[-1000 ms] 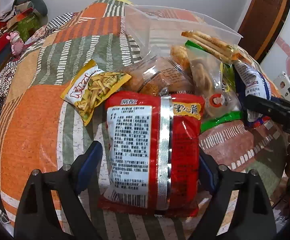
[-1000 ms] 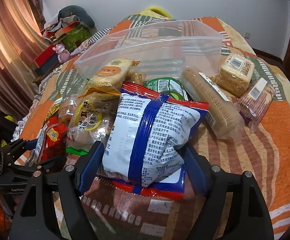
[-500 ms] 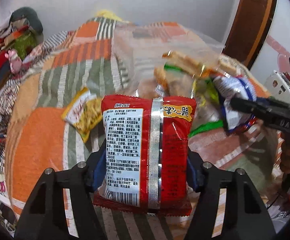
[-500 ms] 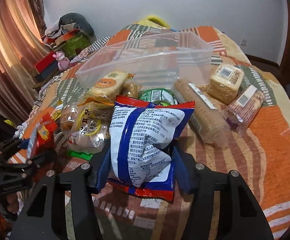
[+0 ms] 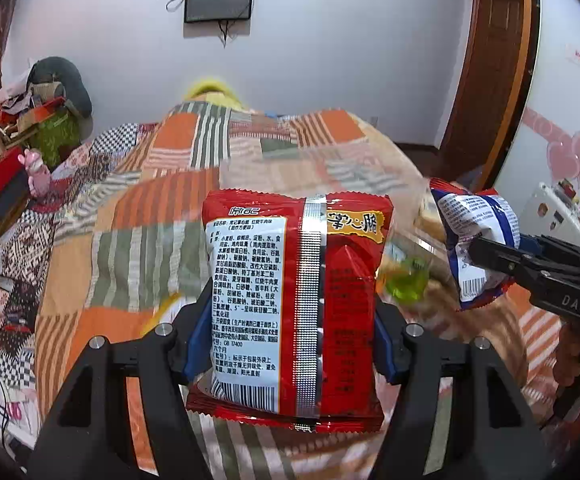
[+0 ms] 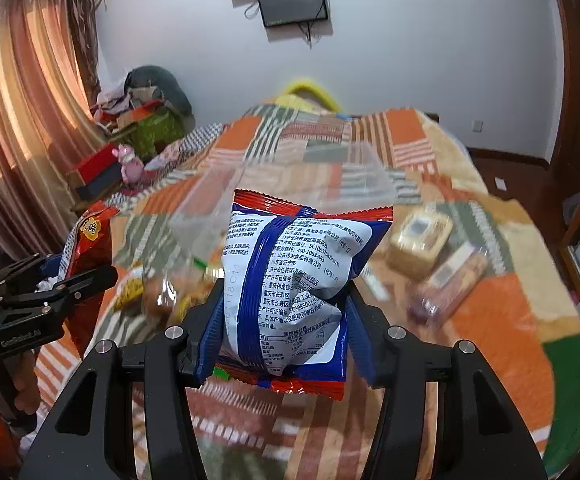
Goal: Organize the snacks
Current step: 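Carry both bags over the clear box and open both tools to drop them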
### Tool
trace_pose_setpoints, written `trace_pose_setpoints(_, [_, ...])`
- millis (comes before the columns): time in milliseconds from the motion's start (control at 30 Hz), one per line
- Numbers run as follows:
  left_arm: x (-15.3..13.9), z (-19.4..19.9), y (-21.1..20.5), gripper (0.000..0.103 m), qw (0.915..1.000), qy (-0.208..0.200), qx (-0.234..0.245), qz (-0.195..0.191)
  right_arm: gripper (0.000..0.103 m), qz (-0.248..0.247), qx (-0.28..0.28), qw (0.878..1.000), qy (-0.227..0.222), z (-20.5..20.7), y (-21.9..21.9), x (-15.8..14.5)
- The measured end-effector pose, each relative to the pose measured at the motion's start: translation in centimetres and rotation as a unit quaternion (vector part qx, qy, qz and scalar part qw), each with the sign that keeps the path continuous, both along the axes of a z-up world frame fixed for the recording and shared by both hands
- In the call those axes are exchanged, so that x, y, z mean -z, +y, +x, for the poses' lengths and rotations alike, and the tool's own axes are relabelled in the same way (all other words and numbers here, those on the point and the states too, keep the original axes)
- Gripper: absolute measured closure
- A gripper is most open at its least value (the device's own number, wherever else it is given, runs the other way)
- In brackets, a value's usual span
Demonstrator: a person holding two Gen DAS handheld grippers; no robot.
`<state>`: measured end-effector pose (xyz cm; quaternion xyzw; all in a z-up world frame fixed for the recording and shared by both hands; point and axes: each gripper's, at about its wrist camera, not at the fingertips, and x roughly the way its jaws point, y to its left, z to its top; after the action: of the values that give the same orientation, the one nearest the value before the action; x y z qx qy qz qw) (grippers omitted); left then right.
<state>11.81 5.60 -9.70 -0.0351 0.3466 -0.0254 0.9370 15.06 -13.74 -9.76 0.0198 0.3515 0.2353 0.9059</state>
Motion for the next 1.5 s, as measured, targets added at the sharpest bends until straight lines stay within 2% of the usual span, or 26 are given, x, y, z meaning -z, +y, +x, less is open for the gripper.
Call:
trace_pose_setpoints(333, [-2.6, 4.8, 0.6, 0.038, 0.9992, -0.035, -0.020, 0.005, 0.052, 0.027, 0.024, 0.999, -0.030, 3.0, -0.6, -1.9])
trace_pose_setpoints(500, [-2.8, 7.8, 0.7, 0.038, 0.9985, -0.043, -0.030, 0.011, 0.052, 0.015, 0.026, 0.998, -0.050, 4.9, 0.0, -2.7])
trace_pose_setpoints(733, [-2.3, 12.0, 0.3, 0.038, 0.9985, -0.036, -0.037, 0.020, 0.052, 0.011, 0.030, 0.998, -0.045, 7.9, 1.0, -2.5])
trace_pose_setpoints(1033, [-0.4, 17.2, -0.2, 0.038, 0.9992, -0.008, -0.030, 0.025, 0.052, -0.009, 0.035, 0.999, -0.020, 11.7, 2.3, -0.7])
trace_pose_setpoints(1200, [1.4, 20.1, -0.1, 0.038, 0.9990, 0.019, -0.026, 0.032, 0.052, -0.018, 0.030, 0.999, 0.010, 13.9, 3.1, 1.1])
trace_pose_setpoints(1500, [4.7, 23.3, 0.2, 0.036, 0.9966, 0.065, -0.023, 0.046, 0.052, -0.044, 0.008, 0.998, 0.035, 15.2, 4.7, 3.1])
